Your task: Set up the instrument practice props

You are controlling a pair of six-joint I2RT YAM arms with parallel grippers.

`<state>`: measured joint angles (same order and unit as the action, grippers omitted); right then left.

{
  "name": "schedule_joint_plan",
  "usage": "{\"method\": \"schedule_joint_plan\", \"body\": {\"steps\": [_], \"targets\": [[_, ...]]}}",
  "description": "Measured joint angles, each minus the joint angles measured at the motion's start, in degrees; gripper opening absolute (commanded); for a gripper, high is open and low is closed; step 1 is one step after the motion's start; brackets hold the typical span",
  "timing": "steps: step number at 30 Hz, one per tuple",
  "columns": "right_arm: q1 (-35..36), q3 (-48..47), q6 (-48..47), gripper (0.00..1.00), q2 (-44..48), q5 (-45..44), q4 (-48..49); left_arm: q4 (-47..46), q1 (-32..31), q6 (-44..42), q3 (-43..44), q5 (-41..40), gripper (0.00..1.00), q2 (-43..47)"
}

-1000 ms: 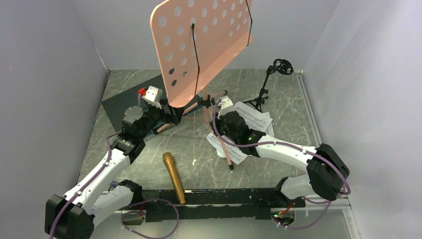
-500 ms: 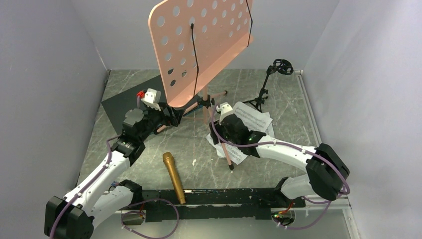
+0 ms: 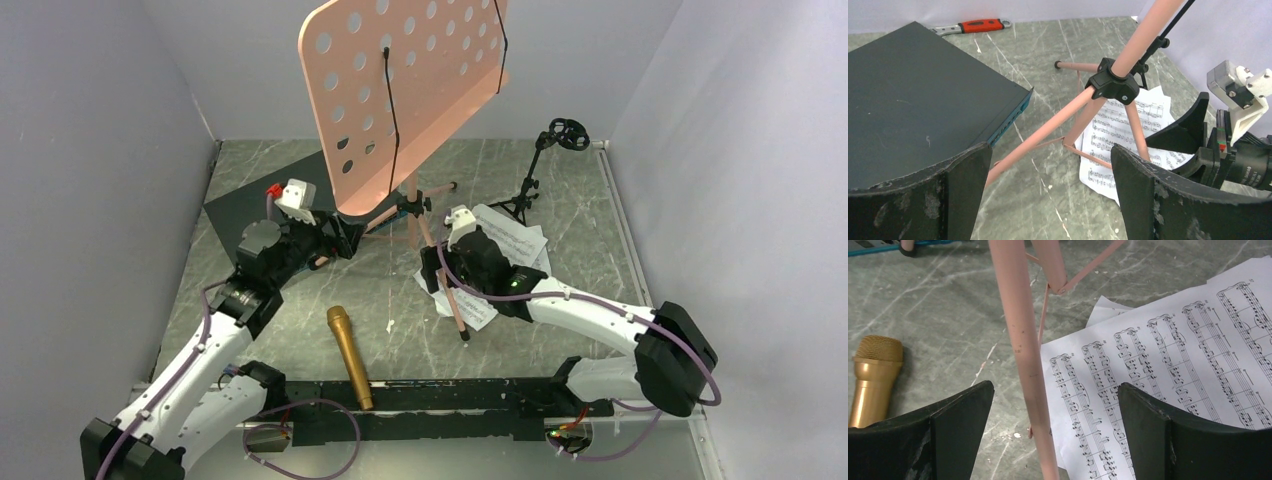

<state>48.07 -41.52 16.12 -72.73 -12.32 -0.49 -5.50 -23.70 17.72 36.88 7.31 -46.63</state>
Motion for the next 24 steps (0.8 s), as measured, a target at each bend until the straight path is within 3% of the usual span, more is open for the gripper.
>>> {"method": "schedule_joint_plan", "body": {"steps": [13, 24], "targets": [[0.0, -0.7, 1.9, 1.0, 4.1, 3.1, -0.1, 23.4, 0.0, 3.1, 14.9, -0.9, 0.93, 3.7], [0.0, -1.8, 2.6, 1.0, 4.5, 5.2, -0.2, 32.9, 0.0, 0.7, 21.3, 2.2, 0.93, 11.3]]}}
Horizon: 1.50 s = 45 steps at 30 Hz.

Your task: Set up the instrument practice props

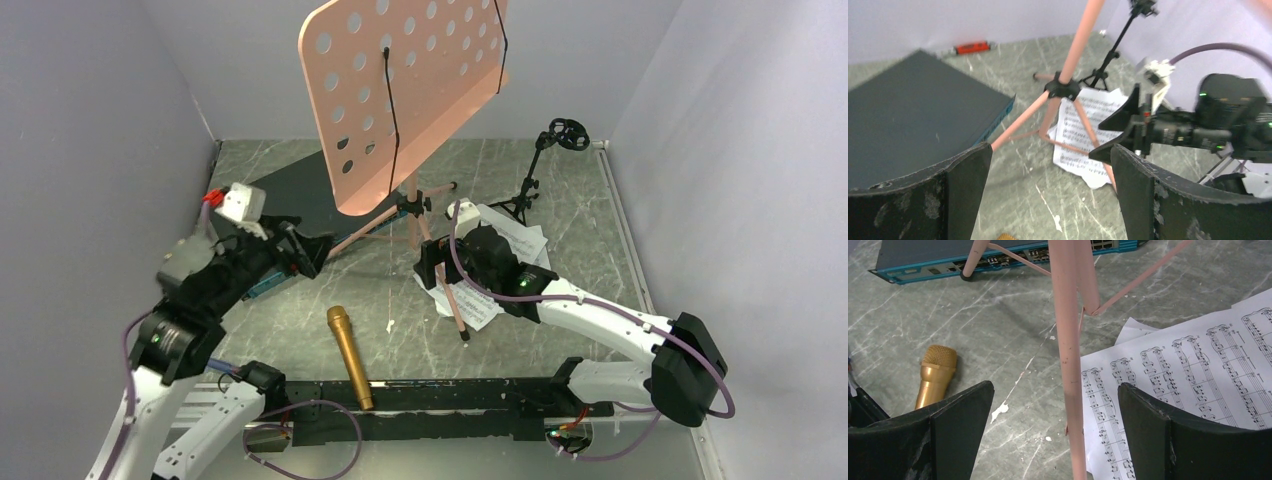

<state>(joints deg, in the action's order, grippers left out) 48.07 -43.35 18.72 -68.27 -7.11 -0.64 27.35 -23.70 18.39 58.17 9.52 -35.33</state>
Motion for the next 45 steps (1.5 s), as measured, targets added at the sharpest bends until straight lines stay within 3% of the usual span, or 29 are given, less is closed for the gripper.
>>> {"method": "schedule_joint_plan", "body": {"steps": [9, 18, 33, 40, 45], "targets": [[0.0, 0.0, 0.4, 1.0, 0.0, 1.1, 0.0, -1.2, 0.0, -3.9, 8.2, 8.9, 0.93, 6.1], [0.0, 0.0, 0.8, 1.0, -0.8, 2.4, 0.0, -6.1, 0.0, -3.4, 17.4, 17.2, 0.93, -3.2], [0.0, -0.1, 1.0, 1.0, -2.7, 3.4, 0.0, -14.3, 0.0, -0.6, 19.5, 18.0, 0.93, -14.8], [0.0, -0.3, 1.0, 0.99, -3.1, 3.8, 0.0, -14.3, 0.0, -0.7, 19.3, 14.2, 0.93, -13.5], [0.0, -0.8, 1.0, 0.99, -3.7, 4.3, 0.2, -14.1, 0.0, -1.1, 18.4, 10.6, 0.87, -10.6]]}}
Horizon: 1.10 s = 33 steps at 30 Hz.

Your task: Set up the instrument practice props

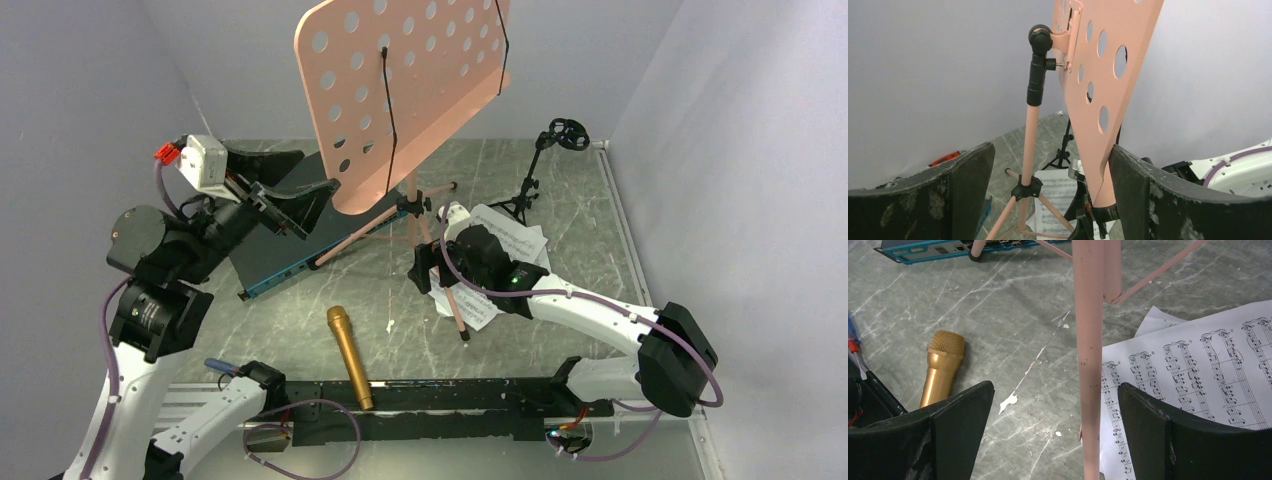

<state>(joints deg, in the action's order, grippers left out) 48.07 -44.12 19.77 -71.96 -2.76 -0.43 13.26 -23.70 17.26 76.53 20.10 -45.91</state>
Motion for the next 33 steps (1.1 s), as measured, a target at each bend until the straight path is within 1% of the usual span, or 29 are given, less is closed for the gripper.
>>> {"method": "schedule_joint_plan", "body": {"steps": [18, 26, 33], "targets": [[0.0, -0.3, 0.0, 0.98, -1.0, 0.3, 0.0, 2.8, 0.0, -2.0, -2.8, -11.5, 0.83, 1.9], [0.0, -0.6, 0.0, 0.98, -1.0, 0.3, 0.0, 4.1, 0.0, -2.8, -4.6, -18.8, 0.87, 3.2], [0.0, -0.9, 0.0, 0.98, -1.1, 0.4, 0.0, 4.2, 0.0, -2.8, -4.9, -24.9, 0.87, 3.2]]}}
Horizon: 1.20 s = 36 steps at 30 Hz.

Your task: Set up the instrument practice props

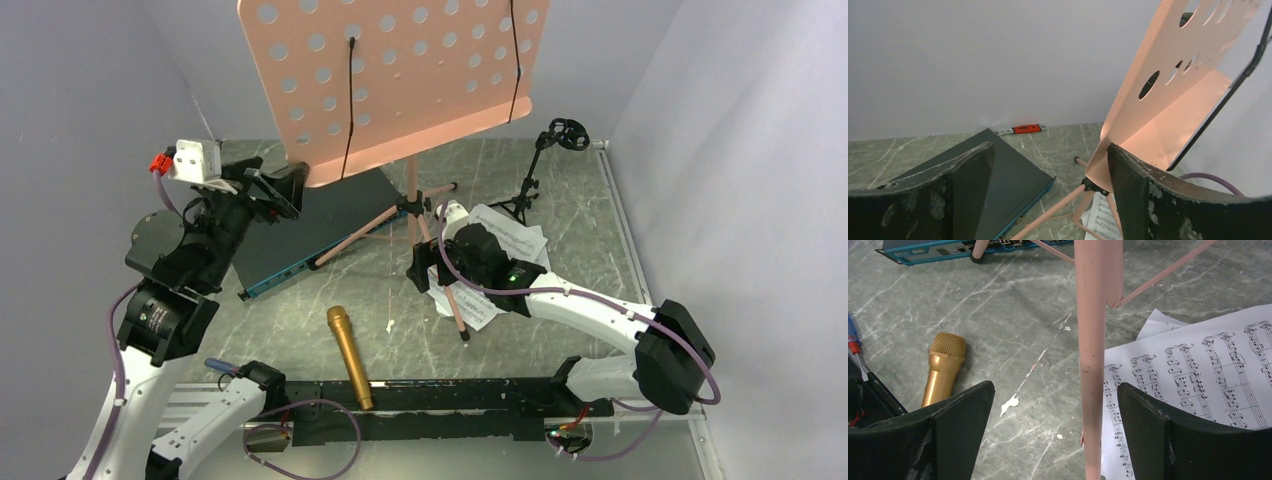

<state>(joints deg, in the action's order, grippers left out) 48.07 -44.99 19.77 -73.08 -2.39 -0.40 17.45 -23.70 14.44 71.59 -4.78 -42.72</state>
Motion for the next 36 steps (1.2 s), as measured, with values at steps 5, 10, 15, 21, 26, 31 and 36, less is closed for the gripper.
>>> {"method": "schedule_joint_plan", "body": {"steps": [5, 10, 15, 21, 26, 31, 36], "targets": [[0.0, 0.0, 0.0, 0.98, 0.0, 0.0, 0.0, 0.0, 0.0, 0.1, 0.0, -4.1, 0.87, -0.4], [0.0, 0.0, 0.0, 0.98, 0.0, 0.0, 0.0, -0.4, 0.0, 0.2, 0.0, -7.5, 0.86, -1.2], [0.0, 0.0, 0.0, 0.98, 0.0, 0.0, 0.0, -0.6, 0.0, -0.2, 0.1, -10.0, 0.87, -2.6], [0.0, 0.0, 0.0, 0.98, 0.0, 0.0, 0.0, -0.5, 0.0, -0.9, 1.3, -12.7, 0.9, -4.8], [0.0, 0.0, 0.0, 0.98, 0.0, 0.0, 0.0, -0.7, 0.0, -1.7, 1.5, -13.7, 0.93, -5.2], [0.0, 0.0, 0.0, 0.98, 0.0, 0.0, 0.0, -0.7, 0.0, -2.8, 1.9, -14.7, 0.93, -5.5], [0.0, 0.0, 0.0, 0.98, 0.0, 0.0, 0.0, -0.7, 0.0, -3.9, 2.9, -16.5, 0.93, -6.8]]}}
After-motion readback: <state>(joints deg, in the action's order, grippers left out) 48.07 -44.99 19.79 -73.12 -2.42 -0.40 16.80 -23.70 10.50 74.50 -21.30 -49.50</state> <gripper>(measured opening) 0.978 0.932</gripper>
